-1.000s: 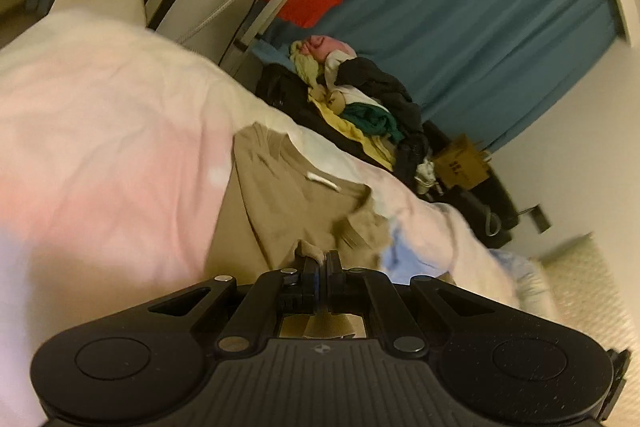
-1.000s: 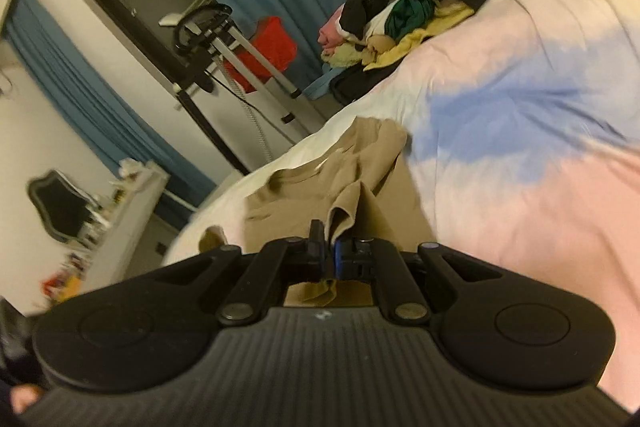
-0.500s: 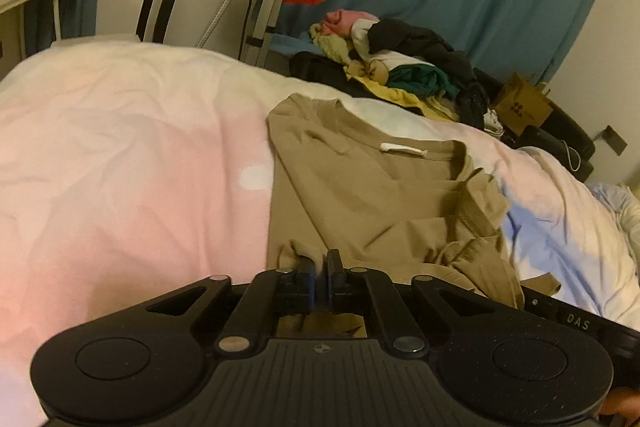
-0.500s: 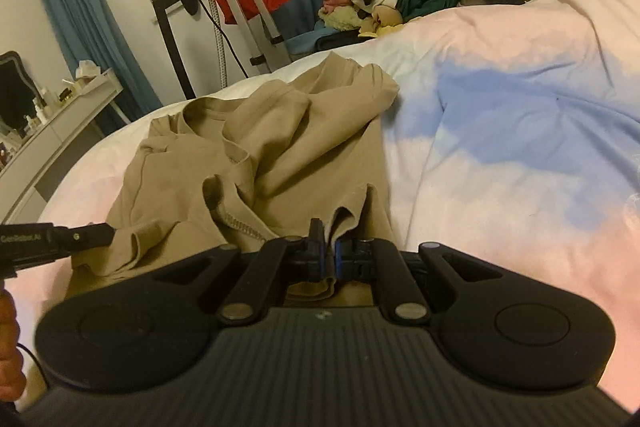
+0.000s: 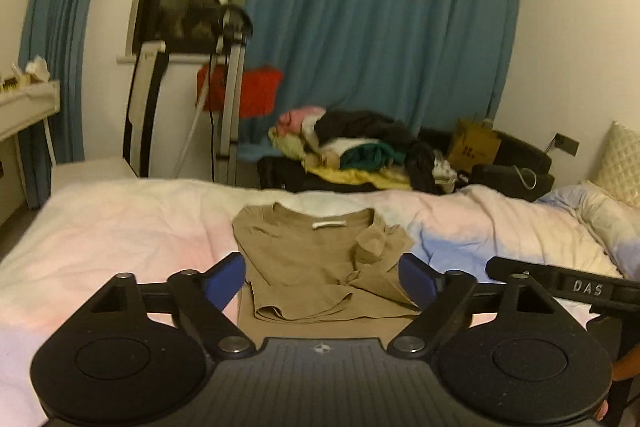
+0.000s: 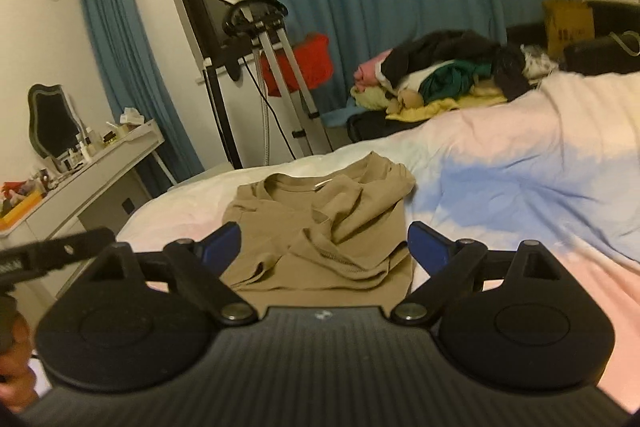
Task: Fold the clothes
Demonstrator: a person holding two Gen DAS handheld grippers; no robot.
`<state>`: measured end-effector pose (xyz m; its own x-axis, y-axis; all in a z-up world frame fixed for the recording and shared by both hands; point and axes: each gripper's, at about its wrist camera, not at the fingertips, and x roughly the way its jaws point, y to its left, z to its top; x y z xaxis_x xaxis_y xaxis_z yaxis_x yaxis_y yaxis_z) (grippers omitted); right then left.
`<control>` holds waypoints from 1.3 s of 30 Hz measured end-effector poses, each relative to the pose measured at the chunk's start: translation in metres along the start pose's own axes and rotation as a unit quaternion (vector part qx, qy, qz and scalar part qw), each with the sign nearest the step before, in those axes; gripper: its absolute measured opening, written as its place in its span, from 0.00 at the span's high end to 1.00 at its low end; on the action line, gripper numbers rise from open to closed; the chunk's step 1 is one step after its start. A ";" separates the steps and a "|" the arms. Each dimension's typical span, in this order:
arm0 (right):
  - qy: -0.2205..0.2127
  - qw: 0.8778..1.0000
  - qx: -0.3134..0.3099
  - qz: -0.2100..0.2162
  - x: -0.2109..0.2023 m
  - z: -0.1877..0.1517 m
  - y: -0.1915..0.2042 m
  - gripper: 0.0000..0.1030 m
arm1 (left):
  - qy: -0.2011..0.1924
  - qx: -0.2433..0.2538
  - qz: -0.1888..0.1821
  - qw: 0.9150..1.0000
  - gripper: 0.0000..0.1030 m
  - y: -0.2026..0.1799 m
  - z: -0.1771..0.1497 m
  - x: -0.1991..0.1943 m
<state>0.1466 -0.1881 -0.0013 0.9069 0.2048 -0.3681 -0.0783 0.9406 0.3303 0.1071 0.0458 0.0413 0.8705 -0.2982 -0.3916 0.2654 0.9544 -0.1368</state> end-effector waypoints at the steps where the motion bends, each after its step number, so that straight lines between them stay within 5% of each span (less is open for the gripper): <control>1: -0.005 1.000 -0.003 -0.002 -0.008 -0.003 0.004 0.11 | -0.002 0.001 0.000 1.000 0.13 -0.001 -0.004 -0.008; 8: -0.043 0.999 -0.010 -0.009 -0.059 -0.036 0.020 0.11 | -0.002 0.004 0.003 1.000 0.07 -0.003 -0.034 -0.052; 15: -0.041 0.998 -0.035 -0.017 -0.064 -0.051 0.029 0.11 | -0.005 0.009 -0.004 1.000 0.03 -0.009 -0.049 -0.063; 19: -0.033 0.999 -0.015 -0.026 -0.057 -0.052 0.023 0.11 | 0.064 -0.052 -0.033 0.996 0.03 0.002 -0.060 -0.040; 22: 0.009 0.999 0.034 -0.030 -0.045 -0.055 0.010 0.11 | 0.135 -0.126 -0.068 0.980 0.03 0.015 -0.071 -0.017; 25: 0.059 0.992 0.109 -0.014 -0.036 -0.066 -0.007 0.11 | 0.203 -0.198 -0.101 0.954 0.03 0.028 -0.083 0.007; 31: 0.160 0.952 0.254 0.053 -0.007 -0.101 -0.028 0.11 | 0.289 -0.341 -0.097 0.889 0.12 0.061 -0.127 0.061; 33: 0.182 0.934 0.294 0.088 0.005 -0.113 -0.030 0.12 | 0.286 -0.384 -0.088 0.874 0.14 0.074 -0.137 0.070; 36: 0.184 0.917 0.339 0.105 0.019 -0.126 -0.035 0.12 | 0.240 -0.422 -0.068 0.872 0.27 0.092 -0.136 0.068; 39: 0.151 0.907 0.385 0.074 0.024 -0.131 -0.050 0.22 | 0.209 -0.456 -0.038 0.864 0.56 0.110 -0.141 0.066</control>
